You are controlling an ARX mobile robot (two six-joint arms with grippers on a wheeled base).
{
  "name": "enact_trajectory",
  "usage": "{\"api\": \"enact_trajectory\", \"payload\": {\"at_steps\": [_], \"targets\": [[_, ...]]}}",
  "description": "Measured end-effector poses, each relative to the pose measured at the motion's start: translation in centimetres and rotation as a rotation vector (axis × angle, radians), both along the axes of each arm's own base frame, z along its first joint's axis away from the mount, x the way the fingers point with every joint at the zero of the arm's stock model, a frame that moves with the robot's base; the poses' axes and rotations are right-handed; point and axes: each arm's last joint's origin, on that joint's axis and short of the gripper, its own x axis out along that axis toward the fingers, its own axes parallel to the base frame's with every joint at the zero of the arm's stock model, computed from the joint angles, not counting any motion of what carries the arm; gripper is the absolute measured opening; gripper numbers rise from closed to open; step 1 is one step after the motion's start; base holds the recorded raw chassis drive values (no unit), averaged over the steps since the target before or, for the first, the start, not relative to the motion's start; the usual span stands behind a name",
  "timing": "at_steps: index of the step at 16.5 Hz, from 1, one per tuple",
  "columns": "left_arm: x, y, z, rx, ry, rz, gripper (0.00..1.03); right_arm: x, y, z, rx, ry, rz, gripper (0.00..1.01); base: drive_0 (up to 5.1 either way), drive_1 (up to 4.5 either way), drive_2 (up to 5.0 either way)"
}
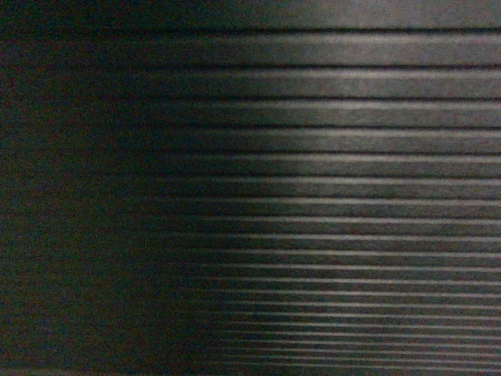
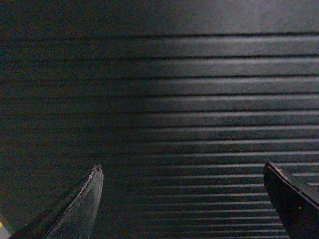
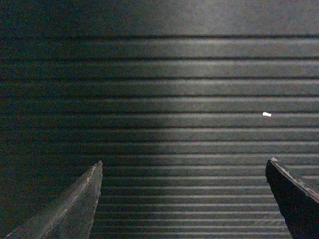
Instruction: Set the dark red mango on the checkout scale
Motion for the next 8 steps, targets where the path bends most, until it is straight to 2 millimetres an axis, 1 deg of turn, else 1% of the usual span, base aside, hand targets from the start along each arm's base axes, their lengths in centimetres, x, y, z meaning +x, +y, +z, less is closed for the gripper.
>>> {"api": "enact_trajectory", "payload": {"at_steps": [8], "targets": [[0.00,0.00,-0.03,0.000,0.003,0.000,0.98,0.00,0.00,-0.01,0.000,0.002,-0.001,0.98,0.0,0.00,0.0]]}}
